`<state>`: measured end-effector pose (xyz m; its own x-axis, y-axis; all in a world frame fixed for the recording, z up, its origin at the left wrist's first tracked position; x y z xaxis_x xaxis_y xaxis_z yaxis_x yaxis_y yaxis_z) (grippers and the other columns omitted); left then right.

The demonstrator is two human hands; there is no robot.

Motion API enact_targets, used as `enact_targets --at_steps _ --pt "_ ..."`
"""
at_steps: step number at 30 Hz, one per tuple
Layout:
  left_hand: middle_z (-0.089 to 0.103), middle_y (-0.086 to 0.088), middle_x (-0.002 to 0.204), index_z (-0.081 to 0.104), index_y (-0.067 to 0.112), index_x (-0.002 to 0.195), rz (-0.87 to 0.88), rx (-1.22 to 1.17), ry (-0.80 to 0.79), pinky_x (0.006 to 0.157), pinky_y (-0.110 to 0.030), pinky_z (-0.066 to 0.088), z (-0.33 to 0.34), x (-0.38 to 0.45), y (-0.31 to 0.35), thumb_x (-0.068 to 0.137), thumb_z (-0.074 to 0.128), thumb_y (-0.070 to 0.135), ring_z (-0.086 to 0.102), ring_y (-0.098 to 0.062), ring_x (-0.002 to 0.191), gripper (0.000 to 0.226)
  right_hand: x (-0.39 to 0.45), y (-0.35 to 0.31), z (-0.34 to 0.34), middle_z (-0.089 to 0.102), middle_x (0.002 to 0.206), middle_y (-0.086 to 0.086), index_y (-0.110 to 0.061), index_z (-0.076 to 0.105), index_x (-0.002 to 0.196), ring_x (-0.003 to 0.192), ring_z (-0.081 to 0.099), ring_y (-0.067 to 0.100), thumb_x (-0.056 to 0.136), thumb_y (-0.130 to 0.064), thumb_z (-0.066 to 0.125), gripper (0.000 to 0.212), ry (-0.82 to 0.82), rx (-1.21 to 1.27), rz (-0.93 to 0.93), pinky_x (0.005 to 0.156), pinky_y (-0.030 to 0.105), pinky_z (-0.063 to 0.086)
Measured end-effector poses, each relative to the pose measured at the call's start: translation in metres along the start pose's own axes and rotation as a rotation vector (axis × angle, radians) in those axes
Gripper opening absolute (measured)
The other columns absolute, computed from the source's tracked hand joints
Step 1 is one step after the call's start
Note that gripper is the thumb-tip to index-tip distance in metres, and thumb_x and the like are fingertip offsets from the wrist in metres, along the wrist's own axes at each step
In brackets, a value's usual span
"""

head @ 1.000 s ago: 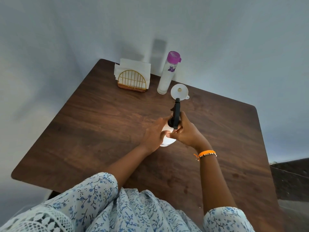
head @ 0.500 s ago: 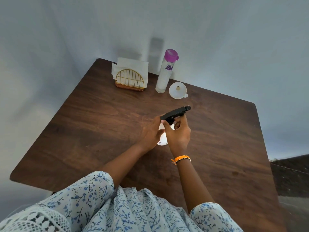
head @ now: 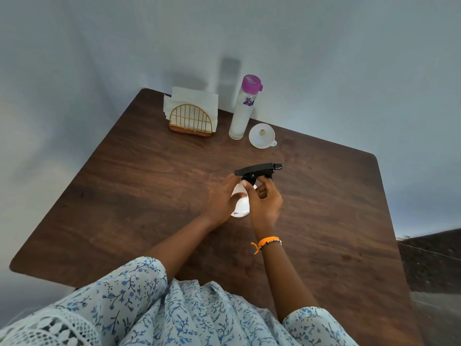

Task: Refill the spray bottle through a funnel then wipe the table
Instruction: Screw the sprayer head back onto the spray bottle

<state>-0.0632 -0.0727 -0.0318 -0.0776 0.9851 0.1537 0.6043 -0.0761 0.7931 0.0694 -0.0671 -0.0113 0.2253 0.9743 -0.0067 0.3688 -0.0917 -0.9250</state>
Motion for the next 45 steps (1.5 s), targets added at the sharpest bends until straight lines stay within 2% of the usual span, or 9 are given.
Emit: enact_targets --at_steps 10,16,18,21,26,30,33,40,45 --pt "0.058 -0.004 0.111 0.055 0.013 0.113 -0.053 -0.026 -0.048 0.082 -0.031 0.042 0.003 0.014 0.004 0.08 0.067 0.016 0.053 -0.021 0.104 0.035 0.003 -0.01 0.0 0.049 0.089 -0.009 -0.016 0.056 0.086 0.072 0.048 0.009 0.08 -0.033 0.068 0.022 -0.034 -0.217 -0.118 0.06 0.025 0.037" --pt "0.041 -0.006 0.139 0.039 0.021 0.135 0.0 -0.023 -0.552 0.108 -0.053 0.032 0.04 0.022 0.008 0.083 0.064 0.015 0.032 -0.027 0.133 0.058 0.016 -0.013 0.019 0.041 0.112 0.003 -0.007 0.051 0.111 0.095 0.049 0.018 0.09 -0.013 0.056 0.022 -0.438 -0.282 -0.304 0.085 0.03 0.046" --pt "0.02 -0.004 0.154 0.016 0.026 0.146 -0.075 -0.002 -0.72 0.115 -0.05 0.02 0.047 0.017 0.003 0.089 0.057 0.015 0.017 -0.024 0.142 0.071 0.02 -0.008 0.02 0.044 0.115 0.005 -0.007 0.051 0.114 0.102 0.043 0.02 0.091 -0.014 0.053 0.024 -0.507 -0.333 -0.333 0.091 0.031 0.04" --pt "0.018 -0.001 0.155 0.014 0.026 0.147 -0.103 0.011 -0.831 0.115 -0.045 0.018 0.048 0.018 0.003 0.093 0.05 0.016 0.016 -0.022 0.143 0.065 0.022 -0.005 0.021 0.046 0.118 0.006 -0.011 0.052 0.12 0.105 0.039 0.022 0.092 -0.013 0.05 0.028 -0.519 -0.338 -0.343 0.091 0.027 0.035" --pt "0.032 -0.003 0.15 0.031 0.019 0.142 -0.075 -0.022 -0.677 0.114 -0.038 0.024 0.048 0.018 -0.01 0.091 0.054 0.017 0.027 -0.019 0.139 0.056 0.011 0.003 0.014 0.055 0.1 0.0 -0.012 0.053 0.098 0.094 0.04 0.018 0.088 -0.014 0.049 0.012 -0.269 -0.26 -0.256 0.084 0.037 0.038" --pt "0.038 -0.014 0.142 0.038 0.003 0.134 -0.029 -0.121 -0.432 0.109 -0.021 0.018 0.043 0.009 -0.009 0.09 0.051 0.006 0.03 -0.023 0.135 0.046 -0.001 0.005 0.008 0.06 0.097 -0.002 -0.014 0.054 0.101 0.099 0.05 0.021 0.081 -0.03 0.04 0.03 0.008 -0.324 -0.193 0.091 0.039 0.034" --pt "0.044 -0.016 0.135 0.043 0.0 0.13 0.005 -0.179 -0.301 0.107 -0.025 0.022 0.037 0.008 0.001 0.084 0.044 0.011 0.031 -0.017 0.126 0.047 -0.003 0.003 0.006 0.059 0.091 0.001 -0.01 0.054 0.101 0.094 0.052 0.025 0.081 -0.029 0.041 0.031 0.12 -0.3 -0.178 0.089 0.04 0.035" --pt "0.05 0.004 0.126 0.051 0.022 0.12 -0.161 -0.273 -0.266 0.103 -0.028 0.031 0.042 0.01 -0.014 0.085 0.06 0.009 0.033 -0.016 0.124 0.039 0.014 0.01 0.015 0.051 0.088 -0.008 -0.012 0.053 0.096 0.086 0.043 0.01 0.085 -0.035 0.043 0.027 -0.094 -0.144 -0.216 0.08 0.027 0.036" --pt "0.027 0.007 0.144 0.026 0.033 0.137 -0.199 -0.318 -0.429 0.106 -0.028 0.033 0.048 -0.004 -0.011 0.067 0.081 0.025 0.029 -0.008 0.129 0.089 0.022 0.012 0.0 0.053 0.088 0.002 -0.013 0.05 0.097 0.079 0.051 0.014 0.086 -0.032 0.046 0.023 -0.183 0.166 -0.037 0.072 0.025 0.042"
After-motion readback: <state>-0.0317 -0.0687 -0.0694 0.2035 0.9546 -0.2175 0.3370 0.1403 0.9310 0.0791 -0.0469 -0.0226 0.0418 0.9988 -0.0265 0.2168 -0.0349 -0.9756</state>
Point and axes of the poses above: each hand's wrist, its own x-axis towards the middle knuckle, its own z-axis out of the palm, y = z × x, the point moved 10 cm from there along x, towards the middle knuckle
